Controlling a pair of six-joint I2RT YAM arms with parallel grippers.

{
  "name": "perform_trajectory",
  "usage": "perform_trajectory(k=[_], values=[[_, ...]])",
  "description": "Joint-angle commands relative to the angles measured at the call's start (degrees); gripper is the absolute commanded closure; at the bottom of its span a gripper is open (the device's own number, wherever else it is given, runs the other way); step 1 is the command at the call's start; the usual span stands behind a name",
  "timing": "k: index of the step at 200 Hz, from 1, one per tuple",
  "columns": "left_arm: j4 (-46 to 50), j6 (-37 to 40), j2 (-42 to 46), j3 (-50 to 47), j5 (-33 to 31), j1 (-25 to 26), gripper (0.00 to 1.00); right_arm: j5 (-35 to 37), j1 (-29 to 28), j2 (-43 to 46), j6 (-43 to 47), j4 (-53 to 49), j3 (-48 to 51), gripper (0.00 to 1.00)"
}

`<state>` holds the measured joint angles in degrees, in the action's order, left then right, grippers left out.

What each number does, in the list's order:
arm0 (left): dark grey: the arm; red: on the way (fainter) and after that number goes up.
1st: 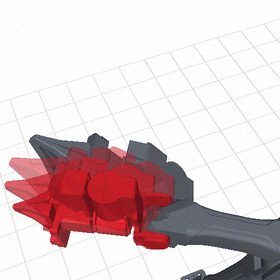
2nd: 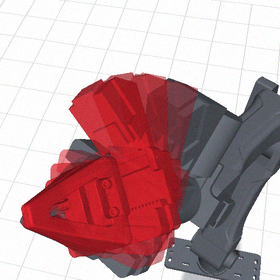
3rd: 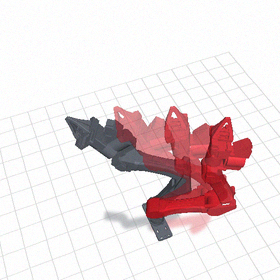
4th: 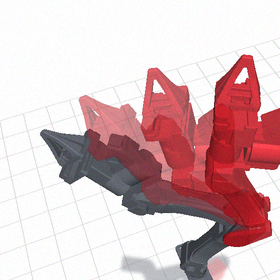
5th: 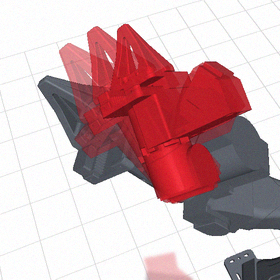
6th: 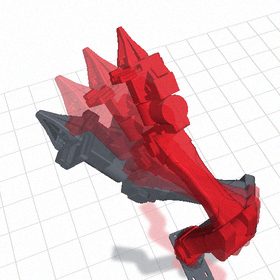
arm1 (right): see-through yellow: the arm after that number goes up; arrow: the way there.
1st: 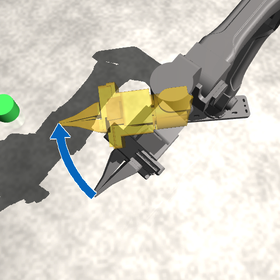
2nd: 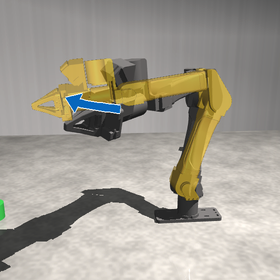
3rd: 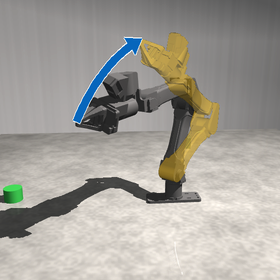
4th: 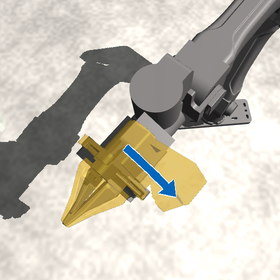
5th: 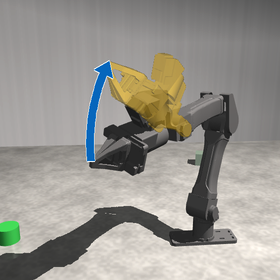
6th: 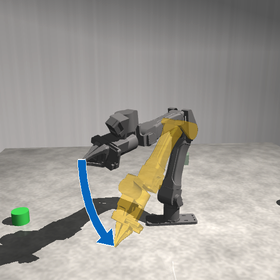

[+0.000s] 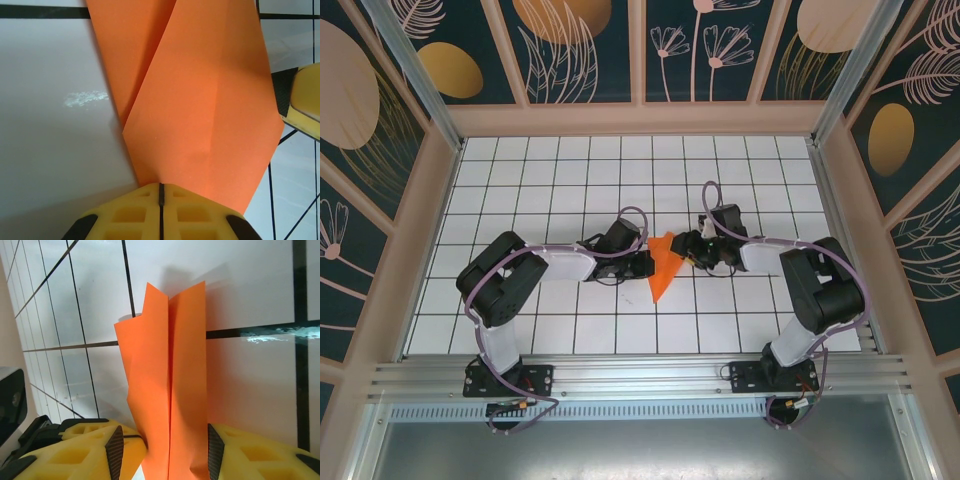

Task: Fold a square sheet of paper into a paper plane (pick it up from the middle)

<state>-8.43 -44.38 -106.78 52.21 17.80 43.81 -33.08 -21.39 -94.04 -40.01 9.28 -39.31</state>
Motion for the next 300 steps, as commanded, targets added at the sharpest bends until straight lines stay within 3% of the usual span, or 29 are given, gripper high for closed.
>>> perform_trajectory(k=[1, 87, 258, 300], values=[[-1.84, -1.59, -1.28, -1.39, 1.86, 0.13, 0.90, -2.88, 0.50, 0.38, -0.67, 2.73, 1.45, 0.50], [-6.33, -5.11, -1.57, -3.69, 2.77, 0.13, 0.89, -5.33, -0.07, 1.78, -6.63, 9.35, 5.87, 0.49], [-9.63, -6.27, -0.71, -4.38, 4.61, 0.13, 0.89, -8.58, -0.68, -7.25, 1.67, 11.57, -0.12, 0.78], [-12.11, -7.54, 1.36, -5.63, 4.03, 0.12, 0.87, -8.50, -0.60, -6.53, 3.56, 9.78, -1.18, 0.91]])
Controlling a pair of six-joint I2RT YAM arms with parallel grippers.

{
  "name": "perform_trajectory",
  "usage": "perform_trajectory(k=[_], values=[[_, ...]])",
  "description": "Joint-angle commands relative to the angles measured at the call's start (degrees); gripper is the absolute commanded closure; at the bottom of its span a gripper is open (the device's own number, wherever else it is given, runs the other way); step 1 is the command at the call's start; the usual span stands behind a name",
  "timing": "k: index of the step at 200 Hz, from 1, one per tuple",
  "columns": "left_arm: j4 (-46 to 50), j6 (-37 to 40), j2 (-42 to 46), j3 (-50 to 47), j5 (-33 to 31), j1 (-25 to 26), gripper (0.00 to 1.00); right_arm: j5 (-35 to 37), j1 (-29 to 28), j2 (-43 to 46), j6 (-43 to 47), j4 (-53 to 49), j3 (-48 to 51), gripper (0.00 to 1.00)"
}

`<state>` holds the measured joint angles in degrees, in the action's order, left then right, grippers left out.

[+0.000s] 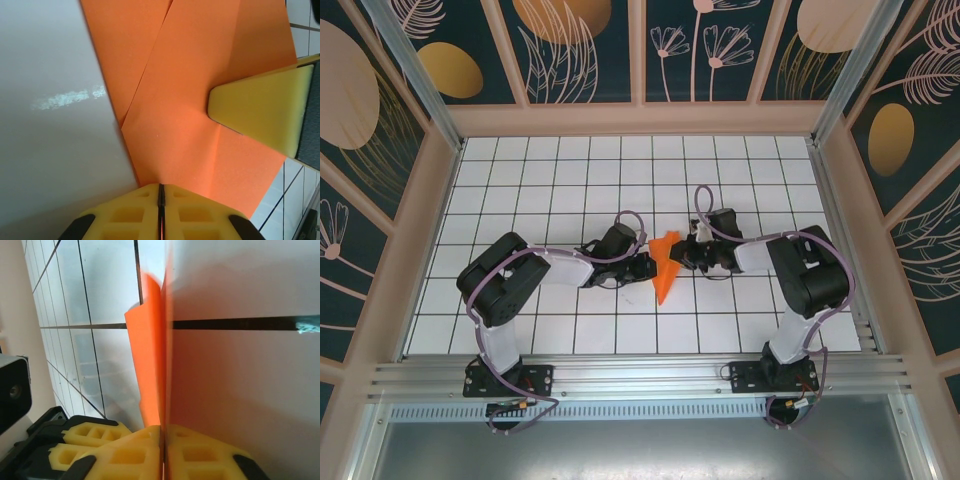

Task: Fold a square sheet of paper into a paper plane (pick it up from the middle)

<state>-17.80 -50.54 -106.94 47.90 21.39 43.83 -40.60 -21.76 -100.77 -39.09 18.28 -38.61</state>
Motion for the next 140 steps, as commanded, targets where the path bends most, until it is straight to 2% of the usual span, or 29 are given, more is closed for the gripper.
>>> perform_trajectory(k=[1, 27, 39, 59, 86, 112, 124, 140], values=[[-2.75, -1.39, 1.62, -1.45, 0.34, 0.02, 0.87, -0.93, -0.26, 0.26, 2.72, 0.69, -1.94, 0.91], [-3.73, -2.31, 5.40, -2.94, -3.37, -0.11, 0.78, 2.25, -0.25, 3.04, 5.98, -6.51, -4.01, 0.95], [-4.33, -2.93, 8.28, -4.11, -6.16, -0.16, 0.71, 5.57, -0.28, 5.34, 8.38, -12.09, -5.75, 0.95], [-3.73, -2.79, 14.70, -6.10, -12.61, -0.39, 0.70, 13.66, -0.71, 9.71, 13.30, -24.10, -10.38, 0.95], [-0.53, -2.72, 21.45, -8.83, -21.26, -1.68, 0.67, 33.30, -3.23, 11.48, 18.41, -43.04, -20.43, 0.94], [1.44, -3.36, 26.95, -12.23, -26.80, -3.42, 0.66, 58.41, -8.86, 7.40, 19.71, -59.01, -30.48, 0.94], [1.36, -3.72, 29.40, -14.11, -28.32, -4.33, 0.65, 64.94, -11.33, 5.11, 19.80, -63.05, -33.48, 0.95], [1.27, -4.42, 32.44, -16.14, -30.36, -5.13, 0.65, 68.62, -14.03, 2.05, 19.50, -65.44, -35.96, 0.95]])
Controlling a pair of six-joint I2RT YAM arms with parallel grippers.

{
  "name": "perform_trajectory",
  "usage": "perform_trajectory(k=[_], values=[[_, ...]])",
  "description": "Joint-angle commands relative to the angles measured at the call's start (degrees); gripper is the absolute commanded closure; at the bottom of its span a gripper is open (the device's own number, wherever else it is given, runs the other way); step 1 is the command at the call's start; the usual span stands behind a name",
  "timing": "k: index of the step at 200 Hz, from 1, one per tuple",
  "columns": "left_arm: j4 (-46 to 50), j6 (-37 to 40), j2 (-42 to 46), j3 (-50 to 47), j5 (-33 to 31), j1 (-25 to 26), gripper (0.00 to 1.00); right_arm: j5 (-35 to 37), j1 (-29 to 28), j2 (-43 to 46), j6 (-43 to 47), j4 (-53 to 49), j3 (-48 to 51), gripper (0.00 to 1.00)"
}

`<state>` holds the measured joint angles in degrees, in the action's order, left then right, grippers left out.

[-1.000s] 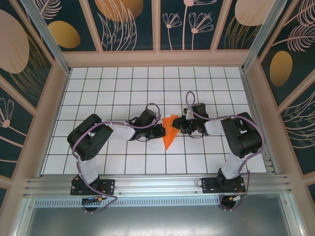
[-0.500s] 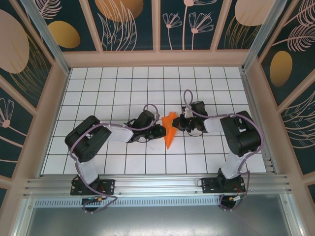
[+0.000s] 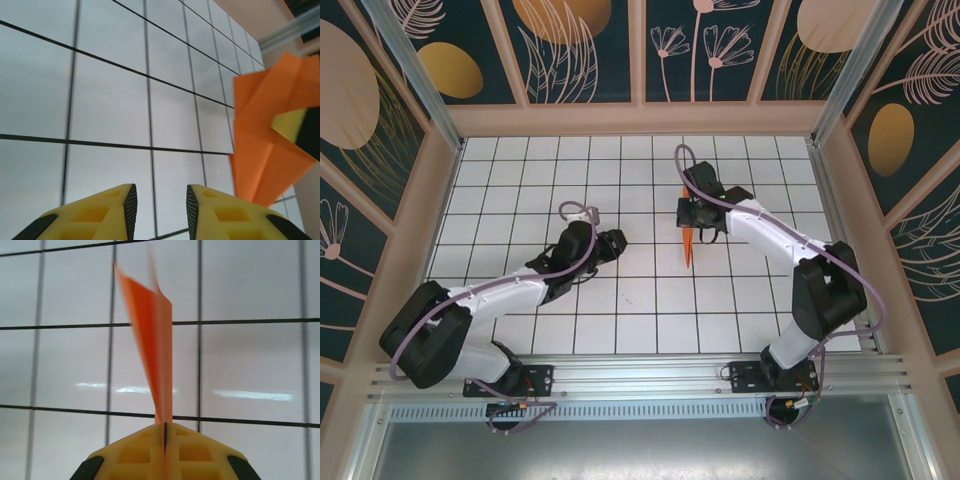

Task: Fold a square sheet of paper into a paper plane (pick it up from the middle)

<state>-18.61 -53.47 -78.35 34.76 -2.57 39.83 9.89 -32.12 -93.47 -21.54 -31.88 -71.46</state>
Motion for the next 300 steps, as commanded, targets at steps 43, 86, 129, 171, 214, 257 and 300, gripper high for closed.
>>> perform_trajectory(k=[43, 86, 129, 171, 214, 257, 300], values=[[2.98, -3.41, 12.07, -8.08, -12.79, -1.64, 0.64, 19.20, -12.21, -15.44, 0.33, -17.72, -10.24, 0.92], [5.32, -3.93, 19.83, -11.15, -18.23, -1.65, 0.65, 16.02, -19.57, -26.66, -2.22, -19.42, -19.53, 0.84], [7.26, -3.52, 22.96, -12.27, -19.45, -1.67, 0.64, 7.91, -21.23, -29.23, -2.21, -15.46, -22.06, 0.66], [6.28, -3.11, 22.42, -12.71, -18.01, -1.60, 0.64, -1.36, -20.78, -21.55, -0.60, -8.81, -17.27, 0.51], [2.54, -1.59, 18.35, -12.36, -12.03, -1.61, 0.60, -17.38, -14.84, -5.81, -1.20, 4.23, -3.21, 0.39], [-1.58, -1.16, 10.54, -10.14, -2.92, -1.68, 0.59, -29.01, -5.84, 1.47, -2.82, 12.71, 9.39, 0.69], [-4.50, -1.37, 2.69, -7.12, 4.10, -1.61, 0.59, -37.13, -4.88, 0.87, -1.38, 15.69, 13.71, 0.88]])
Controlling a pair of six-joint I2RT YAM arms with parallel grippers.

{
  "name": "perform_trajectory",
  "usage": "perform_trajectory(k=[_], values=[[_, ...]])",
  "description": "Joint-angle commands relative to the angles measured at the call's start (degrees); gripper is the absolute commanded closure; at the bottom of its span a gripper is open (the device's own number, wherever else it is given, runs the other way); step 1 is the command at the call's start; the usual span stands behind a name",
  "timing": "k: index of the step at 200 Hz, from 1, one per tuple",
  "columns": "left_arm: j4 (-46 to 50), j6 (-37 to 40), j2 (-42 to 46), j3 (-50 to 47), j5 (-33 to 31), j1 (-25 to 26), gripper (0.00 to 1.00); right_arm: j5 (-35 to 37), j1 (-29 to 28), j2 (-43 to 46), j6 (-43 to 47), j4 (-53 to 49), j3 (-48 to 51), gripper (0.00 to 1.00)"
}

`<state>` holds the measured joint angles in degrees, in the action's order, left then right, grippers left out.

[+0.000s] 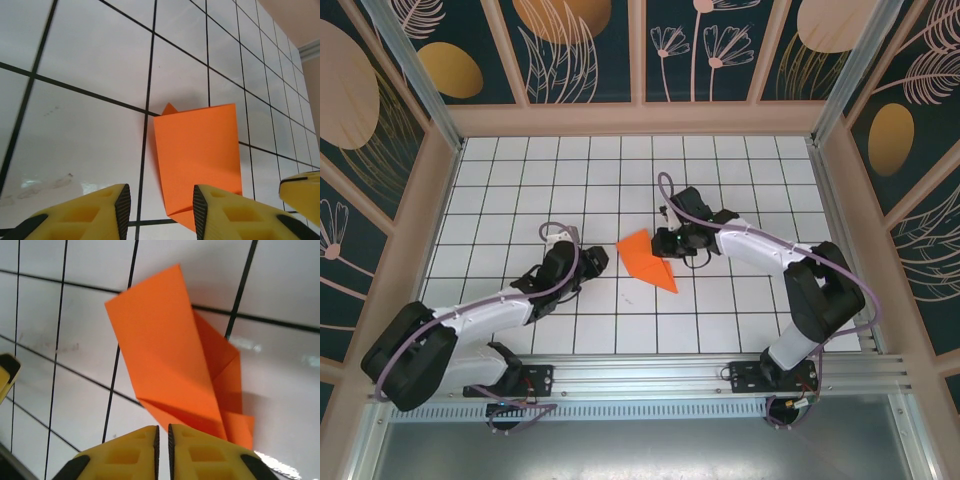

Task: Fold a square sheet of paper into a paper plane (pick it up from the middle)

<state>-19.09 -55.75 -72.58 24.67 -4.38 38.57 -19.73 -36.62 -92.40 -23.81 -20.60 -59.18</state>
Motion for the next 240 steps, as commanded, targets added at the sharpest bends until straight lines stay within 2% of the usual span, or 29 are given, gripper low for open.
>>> perform_trajectory(k=[1, 25, 60, 130, 136, 172, 240], values=[[-4.02, 0.95, -3.27, 3.09, 6.02, -0.38, 0.60, -7.52, -0.38, -0.26, 0.88, 4.46, 1.52, 0.88], [-4.74, 1.11, -6.95, 4.77, 9.68, -0.39, 0.60, -6.59, 1.01, -1.75, 0.53, 5.97, 3.30, 0.89], [-6.03, 0.55, -10.49, 5.77, 13.44, -0.25, 0.60, -11.28, 3.61, -4.17, 0.28, 10.04, 5.19, 0.89], [-6.80, 0.11, -13.49, 7.01, 15.75, -0.25, 0.60, -7.24, 4.95, -8.26, 0.48, 11.02, 6.97, 0.89], [-6.75, 0.20, -13.76, 7.27, 16.04, -0.27, 0.60, -7.45, 6.74, -8.75, 0.52, 11.46, 7.15, 0.89], [-6.71, -0.14, -15.65, 8.21, 17.92, -0.21, 0.59, -7.17, 7.84, -11.55, -0.92, 13.80, 8.86, 0.90], [-6.46, -4.73, -18.85, 9.91, 18.21, 1.24, 0.50, -11.96, 11.26, -11.38, -5.66, 21.85, 15.62, 0.90]])
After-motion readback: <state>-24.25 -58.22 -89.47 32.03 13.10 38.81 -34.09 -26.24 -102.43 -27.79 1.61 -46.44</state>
